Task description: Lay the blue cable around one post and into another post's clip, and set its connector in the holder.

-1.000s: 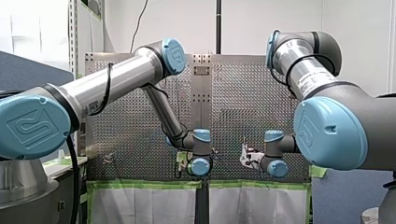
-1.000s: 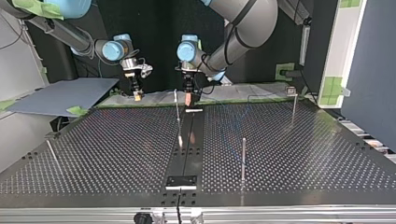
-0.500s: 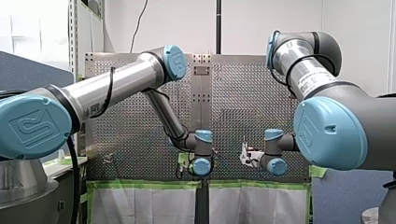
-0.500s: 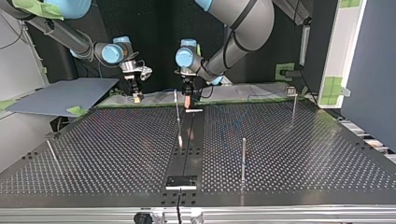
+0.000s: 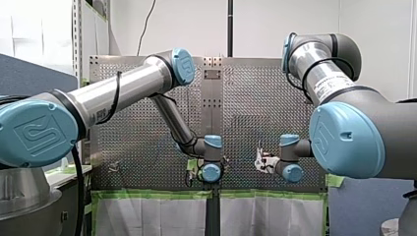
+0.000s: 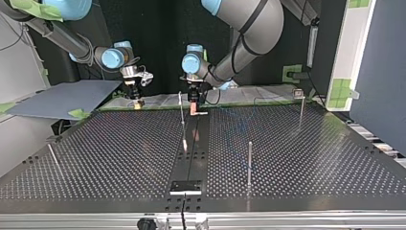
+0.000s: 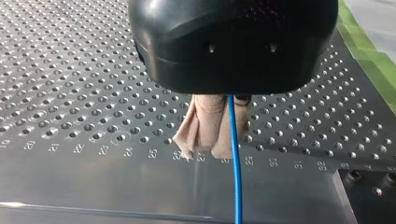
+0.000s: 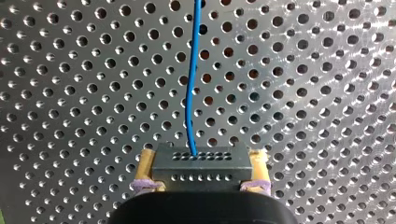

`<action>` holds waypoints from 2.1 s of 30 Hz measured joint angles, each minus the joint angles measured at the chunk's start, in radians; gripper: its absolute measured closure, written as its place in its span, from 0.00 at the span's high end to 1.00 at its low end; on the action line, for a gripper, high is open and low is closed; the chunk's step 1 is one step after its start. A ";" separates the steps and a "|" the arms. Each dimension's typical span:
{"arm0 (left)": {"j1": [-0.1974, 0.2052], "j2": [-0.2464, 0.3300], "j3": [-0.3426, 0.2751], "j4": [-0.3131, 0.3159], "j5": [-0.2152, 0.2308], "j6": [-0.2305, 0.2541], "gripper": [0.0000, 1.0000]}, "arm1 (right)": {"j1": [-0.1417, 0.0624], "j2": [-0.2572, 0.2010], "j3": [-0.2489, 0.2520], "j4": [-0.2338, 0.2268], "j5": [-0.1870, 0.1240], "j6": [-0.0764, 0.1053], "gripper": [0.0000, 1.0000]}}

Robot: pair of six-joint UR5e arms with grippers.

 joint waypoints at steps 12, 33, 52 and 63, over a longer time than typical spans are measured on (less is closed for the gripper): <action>0.003 0.004 -0.002 -0.071 0.047 0.012 1.00 | -0.007 0.001 -0.004 0.007 0.000 -0.005 0.00; -0.008 0.176 -0.180 -0.216 0.108 0.058 1.00 | -0.010 0.003 -0.004 0.027 0.001 -0.006 0.00; -0.007 0.238 -0.258 -0.343 0.111 0.119 1.00 | -0.010 0.006 -0.004 0.034 0.001 -0.007 0.00; -0.021 0.297 -0.258 -0.341 0.210 0.083 1.00 | -0.009 0.007 -0.004 0.035 0.002 -0.007 0.00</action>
